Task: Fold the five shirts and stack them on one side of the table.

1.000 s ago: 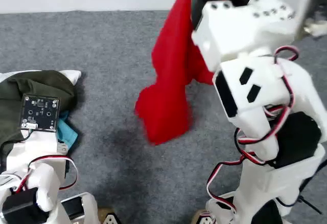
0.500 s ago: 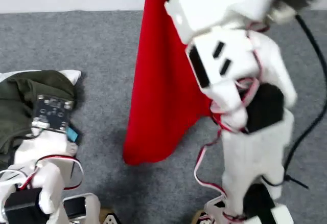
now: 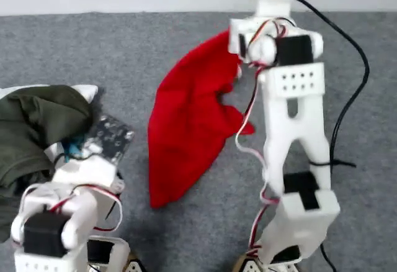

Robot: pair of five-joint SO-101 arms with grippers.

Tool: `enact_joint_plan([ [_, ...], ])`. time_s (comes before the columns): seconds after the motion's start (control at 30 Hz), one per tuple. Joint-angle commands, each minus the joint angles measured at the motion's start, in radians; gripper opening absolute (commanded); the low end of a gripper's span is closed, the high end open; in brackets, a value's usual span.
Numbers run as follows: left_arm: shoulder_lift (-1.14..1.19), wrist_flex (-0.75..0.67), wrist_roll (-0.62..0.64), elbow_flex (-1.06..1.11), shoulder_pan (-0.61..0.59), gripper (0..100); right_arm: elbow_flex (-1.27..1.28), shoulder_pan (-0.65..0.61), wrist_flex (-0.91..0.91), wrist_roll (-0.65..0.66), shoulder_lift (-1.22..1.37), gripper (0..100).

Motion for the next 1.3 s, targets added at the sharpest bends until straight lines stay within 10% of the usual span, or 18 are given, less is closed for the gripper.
enact_joint_plan([
  [0.0, 0.135, -0.054, 0.002, -0.007, 0.086, 2, -0.041, 0.082, 0.035, -0.011, 0.042, 0.9],
  [0.77, 1.274, -0.196, 0.008, -0.636, 0.431, 21, -0.041, 0.193, 0.104, -0.009, 0.068, 0.9],
  [1.27, 1.668, -0.209, 0.002, -0.788, 0.451, 8, -0.041, 0.22, 0.101, -0.009, 0.07, 0.9],
])
